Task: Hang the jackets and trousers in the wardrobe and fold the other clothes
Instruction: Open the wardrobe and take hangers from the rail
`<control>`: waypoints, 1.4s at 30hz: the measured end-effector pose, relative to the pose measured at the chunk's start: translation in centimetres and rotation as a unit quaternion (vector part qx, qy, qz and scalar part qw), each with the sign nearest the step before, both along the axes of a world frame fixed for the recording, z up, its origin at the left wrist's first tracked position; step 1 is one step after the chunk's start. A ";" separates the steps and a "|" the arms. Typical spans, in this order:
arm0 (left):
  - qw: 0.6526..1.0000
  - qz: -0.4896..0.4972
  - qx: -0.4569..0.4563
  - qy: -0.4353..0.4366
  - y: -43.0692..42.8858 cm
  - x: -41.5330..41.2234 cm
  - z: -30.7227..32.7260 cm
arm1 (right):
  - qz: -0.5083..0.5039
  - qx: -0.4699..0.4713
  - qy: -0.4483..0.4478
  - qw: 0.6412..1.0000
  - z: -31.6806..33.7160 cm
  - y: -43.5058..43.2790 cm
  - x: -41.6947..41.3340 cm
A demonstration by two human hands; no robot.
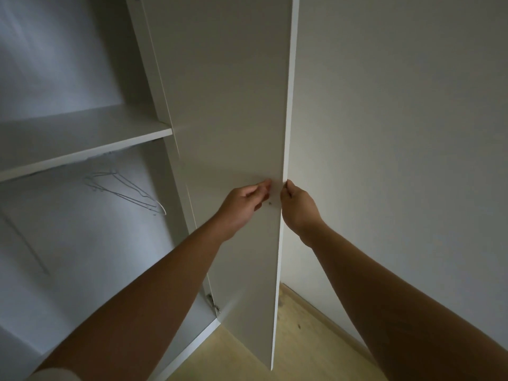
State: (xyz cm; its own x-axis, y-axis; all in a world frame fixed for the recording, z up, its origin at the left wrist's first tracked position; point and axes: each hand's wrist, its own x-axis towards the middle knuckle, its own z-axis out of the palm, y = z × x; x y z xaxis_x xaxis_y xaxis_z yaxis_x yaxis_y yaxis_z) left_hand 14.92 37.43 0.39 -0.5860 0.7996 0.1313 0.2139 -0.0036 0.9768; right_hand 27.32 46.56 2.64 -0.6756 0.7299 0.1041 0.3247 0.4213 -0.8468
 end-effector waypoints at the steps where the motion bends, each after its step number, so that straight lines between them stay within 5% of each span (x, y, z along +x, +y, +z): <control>1: 1.000 0.001 0.006 0.005 -0.3 0.0 0.1 | -0.007 0.002 -0.001 1.000 -0.2 -0.4 0.1; 6: 0.992 0.102 0.039 0.060 -4.6 0.7 -1.0 | -0.078 0.007 0.027 0.997 -2.5 -4.8 0.3; 18: 0.927 0.369 -0.045 -0.036 -24.7 -3.0 -6.9 | 0.161 0.001 -0.059 0.985 -7.2 -20.2 -8.7; 29: 0.889 0.447 -0.069 -0.072 -37.1 -10.3 -9.6 | 0.266 -0.042 -0.100 0.958 -10.2 -32.2 -19.3; 42: 0.848 0.515 -0.058 -0.114 -40.5 -22.7 -11.1 | 0.314 -0.022 -0.102 0.944 -11.5 -33.5 -29.8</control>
